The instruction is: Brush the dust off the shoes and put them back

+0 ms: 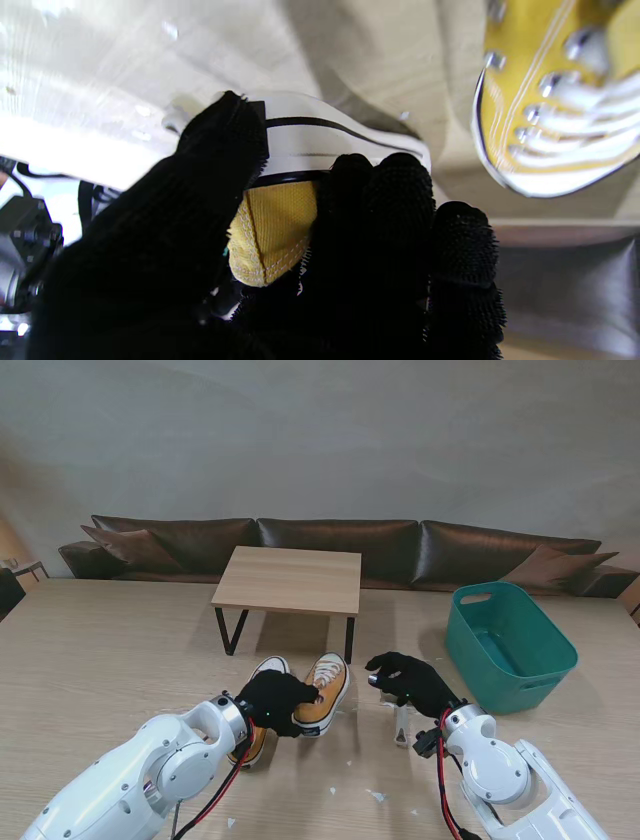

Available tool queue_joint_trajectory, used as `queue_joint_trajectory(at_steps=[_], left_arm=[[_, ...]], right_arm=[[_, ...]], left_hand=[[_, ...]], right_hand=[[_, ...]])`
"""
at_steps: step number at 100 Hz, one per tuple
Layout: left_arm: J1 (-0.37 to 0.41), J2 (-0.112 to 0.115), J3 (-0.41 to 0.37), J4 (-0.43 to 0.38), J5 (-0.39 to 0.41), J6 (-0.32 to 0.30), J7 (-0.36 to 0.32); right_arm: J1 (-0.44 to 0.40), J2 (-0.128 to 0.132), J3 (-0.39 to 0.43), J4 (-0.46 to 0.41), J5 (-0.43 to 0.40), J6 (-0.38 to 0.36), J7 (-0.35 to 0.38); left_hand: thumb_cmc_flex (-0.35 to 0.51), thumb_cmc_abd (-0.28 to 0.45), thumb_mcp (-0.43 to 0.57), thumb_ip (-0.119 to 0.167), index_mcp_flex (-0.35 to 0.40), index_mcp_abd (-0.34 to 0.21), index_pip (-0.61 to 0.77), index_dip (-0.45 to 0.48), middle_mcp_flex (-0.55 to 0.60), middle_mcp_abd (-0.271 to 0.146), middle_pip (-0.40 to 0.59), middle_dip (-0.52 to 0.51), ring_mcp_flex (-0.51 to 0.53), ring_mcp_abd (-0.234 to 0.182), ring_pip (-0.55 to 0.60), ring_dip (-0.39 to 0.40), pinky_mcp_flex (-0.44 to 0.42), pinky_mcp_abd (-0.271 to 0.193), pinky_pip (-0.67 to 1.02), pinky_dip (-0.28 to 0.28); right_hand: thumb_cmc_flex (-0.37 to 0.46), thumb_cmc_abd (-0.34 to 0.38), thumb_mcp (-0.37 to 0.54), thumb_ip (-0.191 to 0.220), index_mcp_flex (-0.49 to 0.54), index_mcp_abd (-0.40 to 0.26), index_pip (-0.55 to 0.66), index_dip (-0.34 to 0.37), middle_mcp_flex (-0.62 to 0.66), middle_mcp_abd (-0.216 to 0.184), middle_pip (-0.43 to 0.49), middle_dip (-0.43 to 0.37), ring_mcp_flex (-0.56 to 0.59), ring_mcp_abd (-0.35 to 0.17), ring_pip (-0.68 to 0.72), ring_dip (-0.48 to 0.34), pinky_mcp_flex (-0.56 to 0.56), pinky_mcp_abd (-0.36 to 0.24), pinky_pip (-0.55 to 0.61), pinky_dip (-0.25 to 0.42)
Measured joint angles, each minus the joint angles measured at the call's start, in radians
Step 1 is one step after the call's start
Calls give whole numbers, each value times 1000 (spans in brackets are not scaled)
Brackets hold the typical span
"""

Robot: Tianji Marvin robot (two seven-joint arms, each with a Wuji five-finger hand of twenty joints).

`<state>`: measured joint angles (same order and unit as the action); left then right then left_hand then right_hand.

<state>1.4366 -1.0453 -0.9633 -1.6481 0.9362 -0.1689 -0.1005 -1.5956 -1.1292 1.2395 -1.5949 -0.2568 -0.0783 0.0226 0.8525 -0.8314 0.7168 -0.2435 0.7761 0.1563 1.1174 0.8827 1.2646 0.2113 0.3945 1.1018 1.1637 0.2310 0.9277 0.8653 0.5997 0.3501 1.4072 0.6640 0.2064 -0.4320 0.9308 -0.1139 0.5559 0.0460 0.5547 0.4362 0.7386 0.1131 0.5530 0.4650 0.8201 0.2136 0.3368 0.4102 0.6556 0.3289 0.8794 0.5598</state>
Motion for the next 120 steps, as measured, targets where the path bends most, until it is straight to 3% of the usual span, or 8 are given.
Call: queue_joint_trajectory(at_steps=[34, 57, 70, 82, 91, 105, 110, 120], left_arm=[[90, 15, -30, -35, 39, 28, -53], [120, 15, -40, -43, 34, 41, -53], [140, 16, -62, -67, 40, 33, -72], [161, 18, -87, -99, 58, 15, -83], [178, 18, -111, -124, 74, -2, -88], [204, 17, -155, -158, 108, -21, -67], [214, 15, -176, -170, 112, -23, -47], [233, 9, -221, -192, 99, -25, -27]], right_arm=[[2, 0, -1, 3, 4, 3, 3], [3, 0, -4, 5, 7, 5, 7], [3, 0, -5, 5, 10, 9, 7], [3, 0, -6, 6, 11, 9, 7], [4, 0, -7, 7, 12, 9, 8], [4, 0, -8, 9, 12, 9, 10], [5, 0, -9, 10, 12, 8, 10], [5, 0, -11, 10, 12, 7, 10]], left_hand=[[10, 39, 30, 1, -3, 0, 4, 11, -36, 7, 8, -8, -51, 8, 0, -15, -44, 0, 0, 17], [13, 114, -8, 24, -24, -30, -55, -110, -123, 15, 0, -84, -126, 23, -31, -28, -101, 0, -15, 40], [14, 162, -39, 25, 12, -67, -266, -251, -191, 10, -32, -187, -155, 39, -56, -33, -135, 0, -39, 51], [13, 198, -69, 45, 29, -98, -513, -359, -243, 20, -65, -402, -182, 46, -87, -49, -158, 0, -64, 63], [-30, 257, -69, 45, 54, -117, -701, -436, -260, 30, -118, -491, -246, 70, -211, -107, -204, -1, -130, 62], [-72, 303, -68, 45, 53, -120, -779, -458, -307, 31, -168, -565, -313, 84, -379, -199, -260, -1, -234, 28], [-101, 328, -66, 88, 52, -120, -803, -463, -310, 31, -181, -591, -344, 84, -423, -230, -278, -1, -283, 9], [-147, 367, -83, 106, 51, -104, -822, -473, -337, 31, -210, -640, -393, 84, -513, -294, -315, 0, -389, -33]], right_hand=[[0, 1, 21, 0, 0, 1, 0, 0, 0, 0, 0, 0, 0, 0, 0, 0, 0, 0, 0, 0], [0, 1, 21, 0, 0, 1, 0, 0, 0, 0, 0, 0, 0, 0, 0, 0, 0, 0, 0, 0], [0, 1, 21, 0, 0, 2, 0, 0, 0, 1, 0, 0, 15, 0, 2, 0, 0, 0, 0, 0], [0, 1, 21, 0, 0, 2, 0, 0, 0, 1, 0, 0, 14, 0, 2, 0, 0, 0, 0, 0], [0, 1, 21, 0, 0, 2, 0, 0, 0, 1, 0, 0, 14, 0, 2, 0, 0, 0, 0, 0], [0, 1, 21, 0, 0, 2, 0, 0, 0, 1, 0, 0, 14, 0, 2, 0, 0, 0, 0, 0], [0, 1, 21, 0, 0, 2, 0, 0, 0, 1, 0, 0, 14, 0, 2, 0, 0, 0, 0, 0], [0, 1, 21, 0, 0, 2, 0, 0, 0, 1, 0, 0, 14, 0, 2, 0, 0, 0, 0, 0]])
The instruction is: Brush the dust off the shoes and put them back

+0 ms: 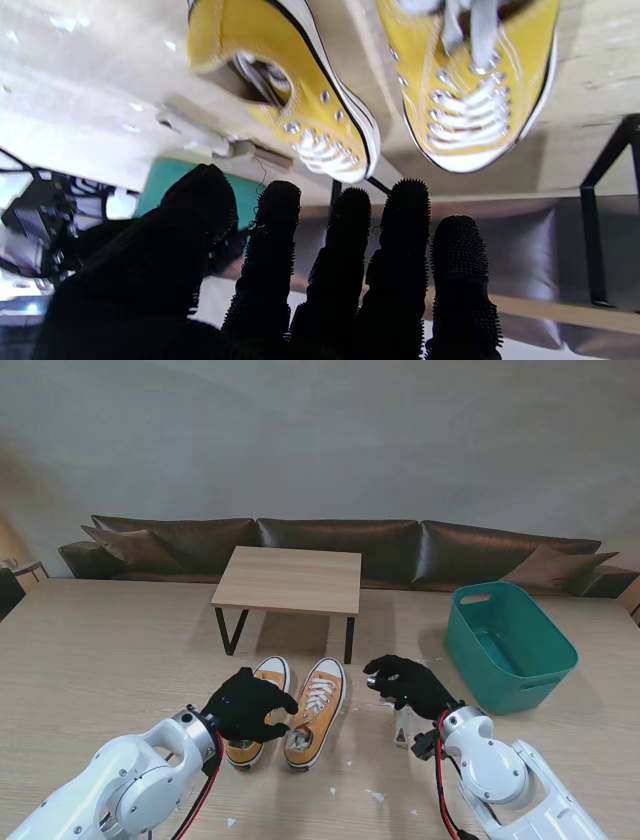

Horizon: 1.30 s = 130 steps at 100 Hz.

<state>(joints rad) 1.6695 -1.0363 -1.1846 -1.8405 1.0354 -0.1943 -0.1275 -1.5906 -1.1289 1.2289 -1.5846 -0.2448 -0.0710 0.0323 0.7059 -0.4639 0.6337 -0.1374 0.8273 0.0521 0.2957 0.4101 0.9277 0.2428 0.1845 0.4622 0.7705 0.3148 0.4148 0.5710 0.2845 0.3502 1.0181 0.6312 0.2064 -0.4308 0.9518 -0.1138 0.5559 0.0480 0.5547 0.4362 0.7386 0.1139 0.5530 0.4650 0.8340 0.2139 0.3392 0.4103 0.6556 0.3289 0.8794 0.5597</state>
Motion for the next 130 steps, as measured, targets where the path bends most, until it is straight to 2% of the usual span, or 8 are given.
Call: queue_joint_trajectory(at_steps=[18, 23, 51, 53, 64, 79, 106, 130], left_arm=[[22, -13, -57, -11, -185, 45, 30], [28, -19, -67, -5, -189, 58, 65], [73, -41, -133, 31, -257, 71, 142], [76, -42, -135, 34, -259, 72, 154], [95, -49, -155, 41, -302, 75, 168], [112, -56, -173, 51, -333, 66, 184], [151, -67, -218, 56, -372, 66, 216], [175, -77, -241, 59, -402, 64, 253]], right_arm=[[-1, 1, -4, -1, -12, -1, -3], [-2, 1, -6, -3, -14, -2, -4], [-18, 1, -6, -28, -68, 3, -36], [-20, 1, -6, -30, -76, 5, -40], [-29, 0, -7, -43, -154, 33, -67], [-36, 1, -24, -64, -297, 145, -119], [-26, 6, -107, -76, -499, 418, -213], [43, -18, -213, 34, -534, 582, -314]], left_hand=[[-1, 60, -153, 0, -20, 24, -34, -7, -63, 9, -29, -54, -103, 15, -100, -71, -94, 12, -179, -34], [0, 60, -171, 20, -26, 29, -38, -7, -75, 14, -35, -72, -104, 15, -114, -74, -104, 14, -212, -34], [2, 72, -258, 21, -53, 53, -75, -16, -116, 21, -54, -90, -155, 34, -172, -109, -126, 21, -332, -34], [6, 72, -266, 41, -60, 54, -75, -17, -116, 21, -55, -91, -156, 35, -174, -111, -128, 22, -346, -34], [21, 83, -287, 41, -76, 64, -82, -21, -140, 21, -61, -101, -179, 43, -190, -121, -137, 23, -405, -23], [21, 83, -287, 41, -76, 66, -82, -21, -141, 21, -61, -102, -179, 43, -190, -121, -137, 26, -418, -19], [32, 101, -299, 41, -76, 89, -84, -21, -141, 31, -61, -103, -179, 52, -190, -122, -136, 34, -505, 45], [54, 101, -299, 41, -76, 112, -85, -21, -141, 46, -61, -103, -179, 64, -190, -122, -111, 52, -599, 61]], right_hand=[[0, 0, 0, 0, 0, 0, 0, 0, 0, 0, 0, 0, 0, 0, 0, 0, 0, 0, 0, 0], [0, 0, 0, 0, 0, 0, 0, 0, 0, 0, 0, 0, 0, 0, 0, 0, 0, 0, 0, 0], [0, 0, 0, 0, 9, 0, 7, 0, -3, 0, 0, 0, 0, 0, 0, 0, 0, 0, 0, 0], [0, 0, 0, 0, 9, 0, 7, 0, -4, 0, 0, 0, 0, 0, 0, 0, 0, 0, 0, 0], [0, 0, 0, 0, 10, 0, 7, 0, -16, 0, -17, 0, -1, 0, 0, 0, 0, 0, 0, 0], [0, -3, -2, 0, 39, 0, 18, 0, -16, 0, -16, 0, -1, 0, 1, 0, 0, 0, 7, 0], [44, -169, 15, -1, 110, 0, 95, 53, 20, -18, 66, 20, 37, -17, 94, 24, 14, -1, 123, 8], [56, -314, 118, -27, 167, 5, 176, 116, 76, -28, 158, 84, 109, -49, 244, 98, 17, -27, 258, 32]])
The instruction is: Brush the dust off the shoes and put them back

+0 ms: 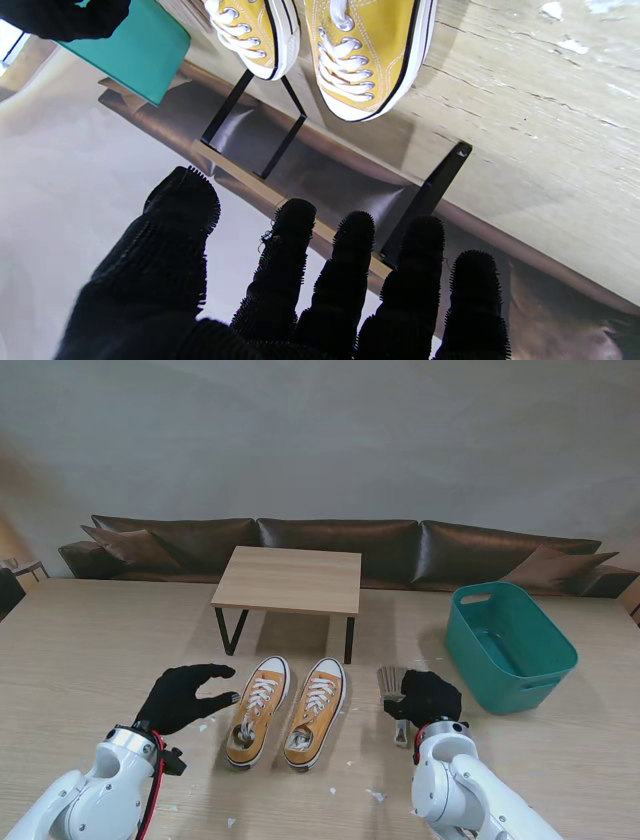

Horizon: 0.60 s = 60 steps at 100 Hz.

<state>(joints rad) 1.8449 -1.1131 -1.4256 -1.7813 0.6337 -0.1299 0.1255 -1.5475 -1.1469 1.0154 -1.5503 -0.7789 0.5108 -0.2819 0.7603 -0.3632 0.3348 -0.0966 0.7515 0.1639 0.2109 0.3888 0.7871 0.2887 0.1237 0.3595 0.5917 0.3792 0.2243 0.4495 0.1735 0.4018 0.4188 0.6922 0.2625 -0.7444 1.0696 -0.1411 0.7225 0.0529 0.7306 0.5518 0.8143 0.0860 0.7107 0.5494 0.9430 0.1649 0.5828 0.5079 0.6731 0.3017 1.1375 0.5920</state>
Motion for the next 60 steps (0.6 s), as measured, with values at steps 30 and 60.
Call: queue_joint_trajectory(at_steps=[30, 60], left_arm=[[5, 0, -7, 6, 1, -15, -1], [3, 1, -3, 8, -2, -17, -8]], right_arm=[[52, -17, -92, 108, -51, 126, -48], [99, -22, -144, 182, -70, 191, -46]], left_hand=[[1, 9, 0, 0, 0, 0, 0, 0, 1, 7, 0, 0, 1, 3, 0, 0, 24, 2, -61, 50], [1, 22, -1, 0, 6, 1, 0, 0, 3, 17, 0, 0, 2, 13, 0, 0, 24, 9, -73, 73]], right_hand=[[-2, -66, -1, -6, 99, -10, 39, 25, 98, -1, 35, 36, 123, -43, 128, 49, 1, -13, 75, 2], [-3, -114, 28, -12, 122, -2, 66, 61, 124, -1, 34, 47, 150, -53, 167, 78, 2, -23, 99, 2]])
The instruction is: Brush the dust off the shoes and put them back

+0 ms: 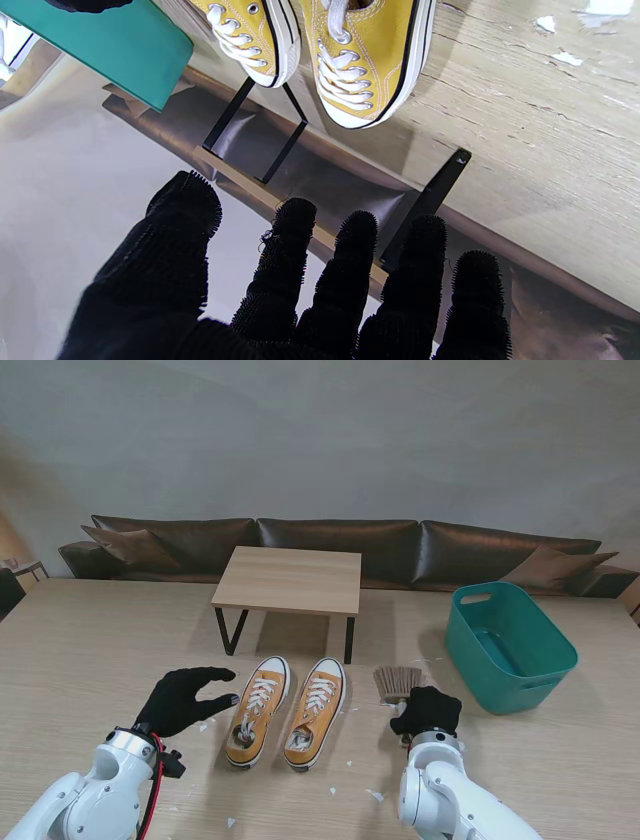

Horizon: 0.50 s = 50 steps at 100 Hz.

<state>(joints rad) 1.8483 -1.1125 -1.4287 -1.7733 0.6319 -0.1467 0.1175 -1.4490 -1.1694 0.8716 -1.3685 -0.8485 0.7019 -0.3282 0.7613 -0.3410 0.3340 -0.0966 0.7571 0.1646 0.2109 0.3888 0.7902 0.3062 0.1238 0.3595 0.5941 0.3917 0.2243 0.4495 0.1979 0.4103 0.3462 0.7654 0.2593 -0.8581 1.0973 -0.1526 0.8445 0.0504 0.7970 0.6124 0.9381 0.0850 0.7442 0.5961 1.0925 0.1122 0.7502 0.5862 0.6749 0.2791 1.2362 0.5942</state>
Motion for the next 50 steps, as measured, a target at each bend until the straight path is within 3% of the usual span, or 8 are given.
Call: queue_joint_trajectory(at_steps=[23, 25, 27, 29, 32, 39, 50], left_arm=[[-6, 1, 8, 3, -8, -2, -13], [-7, 1, 9, 4, -10, -1, -14], [-7, 1, 10, 4, -12, -1, -15], [-8, 1, 11, 5, -14, -1, -16], [-9, 1, 11, 5, -16, -1, -17], [-9, 1, 13, 5, -18, 0, -17], [-9, 1, 14, 5, -19, 1, -17]], right_arm=[[46, -11, -27, 42, 39, 15, -8], [50, -12, -28, 45, 44, 16, -9], [53, -14, -29, 49, 50, 17, -11], [56, -15, -30, 53, 58, 19, -14], [62, -19, -31, 59, 70, 20, -19], [75, -28, -32, 77, 98, 20, -35], [93, -49, -39, 117, 111, 20, -78]], left_hand=[[17, 0, -10, 0, 10, 10, 0, 0, 1, 9, 0, 0, 3, 1, 0, 9, 0, 2, -11, 2], [17, 0, -10, 0, 10, 10, 0, 0, 1, 9, 0, 0, 3, 1, 0, 9, 0, 2, -11, 3], [17, 0, -10, 0, 11, 10, 0, 0, 1, 9, 0, 0, 3, 1, 0, 9, 0, 2, -11, 3], [17, 0, -10, 0, 11, 10, 0, 0, 1, 11, 0, 0, 3, 1, 0, 9, 0, 2, -11, 5], [17, 0, -10, 0, 11, 10, 0, 0, 1, 11, 0, 0, 3, 1, 0, 9, 0, 2, -11, 10], [17, 0, -10, 0, 12, 10, 0, 0, 2, 11, 0, 0, 4, 1, 0, 9, 0, 2, -11, 13], [19, 9, -22, 0, 15, 29, 0, 0, 2, 19, 1, 2, 4, 2, 0, 9, 0, 3, -23, 14]], right_hand=[[134, -14, 84, 0, 55, 15, 28, 30, 12, 0, -3, 12, 21, 0, 11, 3, 0, 0, 0, 0], [163, -30, 95, -41, 61, 18, 46, 16, 19, 1, 3, 18, 27, 0, 13, 4, 0, 0, 0, 0], [165, -35, 97, -50, 62, 18, 51, 12, 19, 2, 7, 18, 28, 0, 14, 5, 0, 0, 0, 0], [198, -50, 108, -102, 68, 20, 94, -36, 26, 6, 20, 29, 32, 0, 22, 11, 0, 0, 0, 0], [207, -63, 130, -147, 78, 22, 135, -98, 41, 11, 25, 40, 44, 0, 26, 12, 0, 0, 0, 0], [219, -76, 152, -198, 80, 16, 232, -248, 112, 16, 25, 62, 77, -12, 34, 11, 0, -1, 17, 0], [216, -123, 198, -235, 121, 6, 277, -393, 230, -1, -30, 61, 157, -24, 58, 2, 1, -1, 51, -1]])
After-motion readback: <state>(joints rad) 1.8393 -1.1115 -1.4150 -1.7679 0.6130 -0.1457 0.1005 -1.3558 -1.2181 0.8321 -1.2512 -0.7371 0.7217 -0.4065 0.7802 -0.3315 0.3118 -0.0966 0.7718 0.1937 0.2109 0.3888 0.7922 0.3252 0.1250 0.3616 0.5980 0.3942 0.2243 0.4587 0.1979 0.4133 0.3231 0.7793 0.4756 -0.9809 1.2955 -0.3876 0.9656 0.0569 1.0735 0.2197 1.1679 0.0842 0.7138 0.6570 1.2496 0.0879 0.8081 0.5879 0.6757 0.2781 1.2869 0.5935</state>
